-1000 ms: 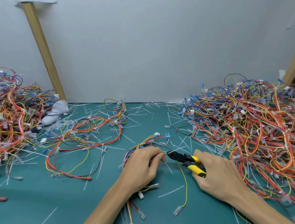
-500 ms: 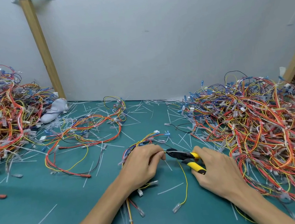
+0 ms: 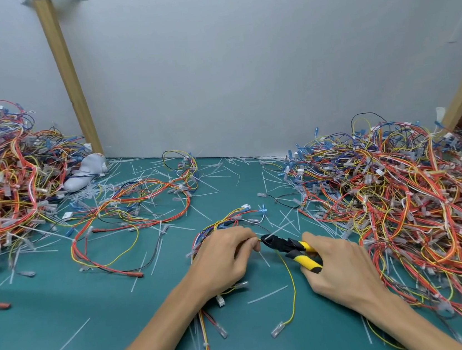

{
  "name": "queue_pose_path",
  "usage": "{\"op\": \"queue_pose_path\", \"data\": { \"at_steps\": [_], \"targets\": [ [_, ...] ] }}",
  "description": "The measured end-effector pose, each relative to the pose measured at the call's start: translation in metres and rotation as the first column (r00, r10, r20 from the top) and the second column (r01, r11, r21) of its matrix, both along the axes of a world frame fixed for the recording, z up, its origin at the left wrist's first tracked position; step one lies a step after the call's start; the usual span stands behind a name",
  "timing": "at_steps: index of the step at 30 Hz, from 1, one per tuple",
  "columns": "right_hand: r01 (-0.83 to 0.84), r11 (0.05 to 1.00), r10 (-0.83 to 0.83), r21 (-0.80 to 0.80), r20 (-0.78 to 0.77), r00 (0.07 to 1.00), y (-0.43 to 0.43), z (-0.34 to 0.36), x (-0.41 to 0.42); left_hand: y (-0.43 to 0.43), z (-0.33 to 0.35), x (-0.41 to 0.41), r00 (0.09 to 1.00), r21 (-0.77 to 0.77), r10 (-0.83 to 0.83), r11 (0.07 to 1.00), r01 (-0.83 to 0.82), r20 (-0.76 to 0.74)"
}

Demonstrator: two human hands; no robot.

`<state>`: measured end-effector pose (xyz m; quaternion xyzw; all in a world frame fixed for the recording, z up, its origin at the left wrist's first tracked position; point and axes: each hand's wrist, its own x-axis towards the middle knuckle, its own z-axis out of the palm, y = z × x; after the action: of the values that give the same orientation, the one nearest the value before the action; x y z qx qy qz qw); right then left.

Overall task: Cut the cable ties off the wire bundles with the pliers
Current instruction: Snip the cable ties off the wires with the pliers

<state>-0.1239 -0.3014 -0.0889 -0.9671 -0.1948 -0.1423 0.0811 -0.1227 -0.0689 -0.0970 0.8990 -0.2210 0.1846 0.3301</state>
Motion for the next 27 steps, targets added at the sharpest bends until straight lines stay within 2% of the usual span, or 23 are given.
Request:
{"op": "queue_pose_path", "data": {
  "at_steps": [11, 27],
  "targets": [
    [0.047, 0.999, -0.047, -0.001, 0.003, 0.999, 0.001, -0.002, -0.001, -0.001, 0.001, -0.001, 1.0, -0.002, -0.001, 1.0, 0.001, 0.012],
    [-0.038, 0.999, 0.038, 0.001, -0.006, 0.999, -0.001, -0.002, 0.0, -0.005, 0.008, -0.009, 1.0, -0.009, 0.003, 1.0, -0.003, 0.008]
  ]
}}
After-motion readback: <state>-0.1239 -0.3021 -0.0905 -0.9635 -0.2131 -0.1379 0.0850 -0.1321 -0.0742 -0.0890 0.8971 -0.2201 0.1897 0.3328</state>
